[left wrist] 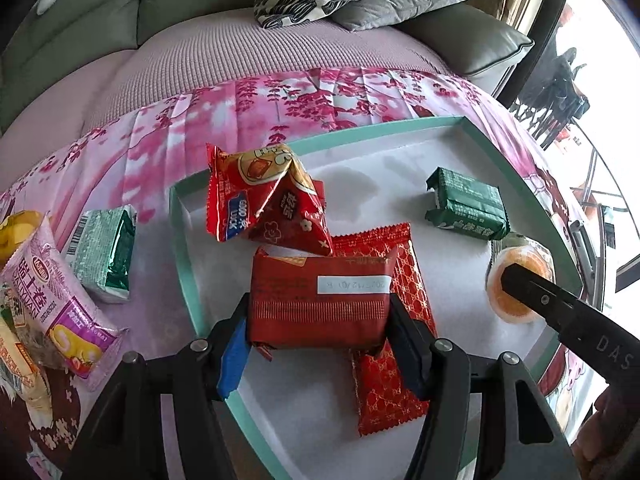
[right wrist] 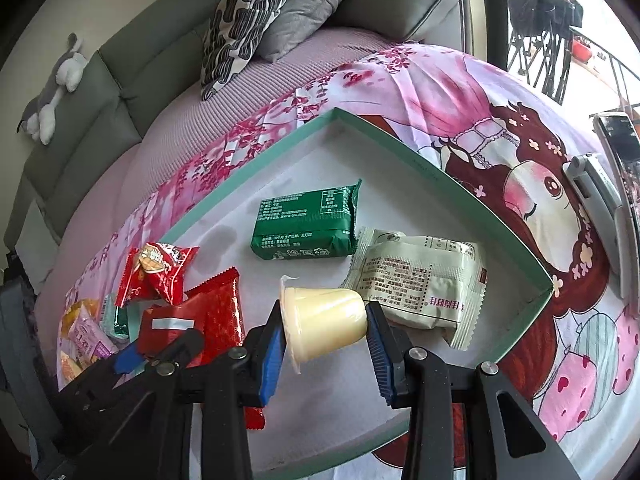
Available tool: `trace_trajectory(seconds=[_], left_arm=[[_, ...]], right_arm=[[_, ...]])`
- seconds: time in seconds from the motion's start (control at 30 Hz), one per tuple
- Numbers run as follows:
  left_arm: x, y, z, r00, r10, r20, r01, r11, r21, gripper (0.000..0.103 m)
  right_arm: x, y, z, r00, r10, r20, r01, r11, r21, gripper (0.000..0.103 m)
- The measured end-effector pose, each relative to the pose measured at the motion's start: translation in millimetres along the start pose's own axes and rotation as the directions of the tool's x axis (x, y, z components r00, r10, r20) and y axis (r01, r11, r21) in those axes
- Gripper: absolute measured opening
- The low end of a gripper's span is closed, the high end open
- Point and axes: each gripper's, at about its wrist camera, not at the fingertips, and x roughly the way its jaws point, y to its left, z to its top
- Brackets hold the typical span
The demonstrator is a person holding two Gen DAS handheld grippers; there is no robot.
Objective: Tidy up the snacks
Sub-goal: 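Carry the red box and pudding cup over the tray and open both tools, then move both open tools back over the snack pile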
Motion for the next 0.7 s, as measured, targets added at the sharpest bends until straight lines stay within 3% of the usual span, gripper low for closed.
trace_trajectory(seconds=[0.33, 0.6, 0.7], left_arm=[[-13.3, -1.5, -2.1, 1.0, 0.021, -0.007, -0.021, 1.0, 0.002, 0.071], [-29.9, 3.5, -2.6, 0.999, 0.051, 0.017, -0.05, 0.999, -0.012, 0.072], [-36.6, 9.9, -2.4, 0.996, 0.076, 0.037, -0.075, 0.996, -0.042, 0.081]], right_arm=[[3.5, -0.3, -1.0, 0.999, -0.031, -0.017, 0.031, 1.0, -0.007, 0.042], [-1.4, 5.9, -1.1, 0.999, -0.034, -0.001, 0.033, 0.998, -0.045, 0.061], [-4.2, 5.9, -1.0, 0.999, -0.034, 0.014, 0.035, 0.998, -0.048, 0.068]])
